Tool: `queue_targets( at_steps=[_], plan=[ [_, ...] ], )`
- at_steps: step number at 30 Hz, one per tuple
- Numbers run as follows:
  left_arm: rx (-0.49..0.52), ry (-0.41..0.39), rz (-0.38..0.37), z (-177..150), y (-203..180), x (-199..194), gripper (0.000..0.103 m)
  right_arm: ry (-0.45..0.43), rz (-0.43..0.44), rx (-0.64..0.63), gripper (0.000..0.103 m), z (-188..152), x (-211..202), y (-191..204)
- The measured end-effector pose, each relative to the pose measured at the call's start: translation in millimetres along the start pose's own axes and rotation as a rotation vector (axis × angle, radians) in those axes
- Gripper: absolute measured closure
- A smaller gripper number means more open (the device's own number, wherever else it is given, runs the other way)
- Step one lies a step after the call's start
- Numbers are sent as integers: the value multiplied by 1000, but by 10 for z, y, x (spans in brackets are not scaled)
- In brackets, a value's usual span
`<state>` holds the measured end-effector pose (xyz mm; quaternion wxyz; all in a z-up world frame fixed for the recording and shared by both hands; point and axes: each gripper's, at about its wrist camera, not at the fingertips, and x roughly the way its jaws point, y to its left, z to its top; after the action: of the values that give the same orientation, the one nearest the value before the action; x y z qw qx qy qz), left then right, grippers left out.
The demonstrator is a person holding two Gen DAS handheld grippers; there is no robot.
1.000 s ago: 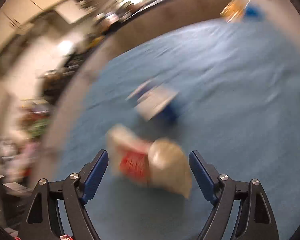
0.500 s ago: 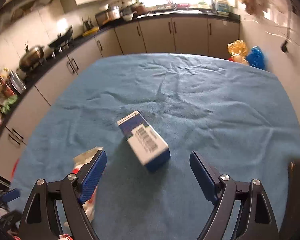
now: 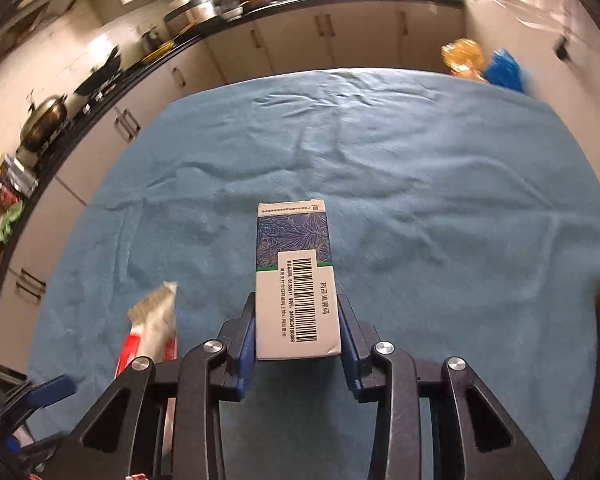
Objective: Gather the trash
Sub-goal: 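Grasp the red-and-white wet-wipe pack with the left gripper while the right gripper grasps the small blue-white box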
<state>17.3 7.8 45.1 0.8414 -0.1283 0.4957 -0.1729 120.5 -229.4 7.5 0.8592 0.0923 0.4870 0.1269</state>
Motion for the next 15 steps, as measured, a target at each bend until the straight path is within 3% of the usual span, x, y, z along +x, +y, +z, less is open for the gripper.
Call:
queue_targets(
  at_steps=[6, 11, 13, 14, 15],
  plan=[
    [54, 62, 74, 228, -191, 457, 17, 3, 34, 102, 64, -314, -403, -271],
    [108, 57, 164, 300, -346, 605, 17, -2, 42, 115, 64, -613, -643, -330],
    [125, 50, 183, 291, -358, 607, 26, -9, 38, 112, 64, -699, -687, -324],
    [134, 35, 200, 273, -366, 579, 53, -17, 31, 107, 64, -756, -714, -308],
    [136, 33, 190, 259, -364, 553, 56, -23, 26, 103, 64, -795, -728, -298]
  ],
)
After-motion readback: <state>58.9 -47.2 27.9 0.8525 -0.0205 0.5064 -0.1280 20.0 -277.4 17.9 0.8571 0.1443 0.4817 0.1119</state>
